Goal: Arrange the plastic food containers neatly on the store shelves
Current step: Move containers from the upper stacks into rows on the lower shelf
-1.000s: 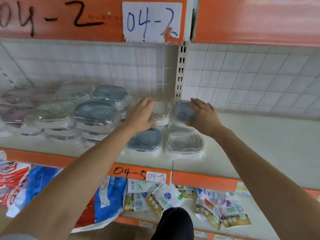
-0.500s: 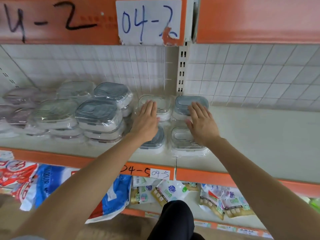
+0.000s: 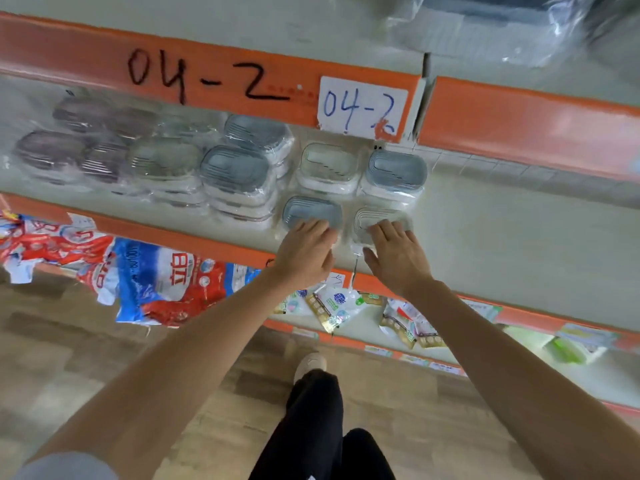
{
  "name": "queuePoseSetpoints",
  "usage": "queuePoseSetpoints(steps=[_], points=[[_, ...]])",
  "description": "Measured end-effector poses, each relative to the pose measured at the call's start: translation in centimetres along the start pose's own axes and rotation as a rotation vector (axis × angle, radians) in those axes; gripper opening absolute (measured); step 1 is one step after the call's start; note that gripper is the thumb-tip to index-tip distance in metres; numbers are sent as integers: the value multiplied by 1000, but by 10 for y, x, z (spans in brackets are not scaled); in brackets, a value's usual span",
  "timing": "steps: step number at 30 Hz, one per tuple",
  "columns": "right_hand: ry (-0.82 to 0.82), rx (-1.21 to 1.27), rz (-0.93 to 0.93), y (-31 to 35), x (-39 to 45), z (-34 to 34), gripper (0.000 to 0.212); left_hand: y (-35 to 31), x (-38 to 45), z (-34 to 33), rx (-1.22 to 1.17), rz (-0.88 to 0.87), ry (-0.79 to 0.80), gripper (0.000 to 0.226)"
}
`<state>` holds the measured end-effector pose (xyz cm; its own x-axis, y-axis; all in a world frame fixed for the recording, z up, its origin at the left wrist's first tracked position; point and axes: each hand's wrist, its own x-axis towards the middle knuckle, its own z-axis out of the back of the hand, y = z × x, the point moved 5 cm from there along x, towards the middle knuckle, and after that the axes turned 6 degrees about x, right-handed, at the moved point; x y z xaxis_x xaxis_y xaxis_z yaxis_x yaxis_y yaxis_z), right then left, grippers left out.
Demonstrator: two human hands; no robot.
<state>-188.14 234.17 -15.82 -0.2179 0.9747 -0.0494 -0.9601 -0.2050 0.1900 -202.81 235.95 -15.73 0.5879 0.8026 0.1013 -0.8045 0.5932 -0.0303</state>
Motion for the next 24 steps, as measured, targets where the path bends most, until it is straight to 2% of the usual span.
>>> queuePoseSetpoints(steps=[6,13,16,24], points=[[96,8,83,38,-53,56,42,-6,-47,71,11,20,40,13],[85,-72,215,59,-83,116,44,-23,-73,138,26,7,8,16],[32,-83,262,68,-89,150,43,-23,-72,184,33,-32,-91,8],[-174,-139,312,84,-96,253,37,-26,-54,295,139,-100,-333,3]])
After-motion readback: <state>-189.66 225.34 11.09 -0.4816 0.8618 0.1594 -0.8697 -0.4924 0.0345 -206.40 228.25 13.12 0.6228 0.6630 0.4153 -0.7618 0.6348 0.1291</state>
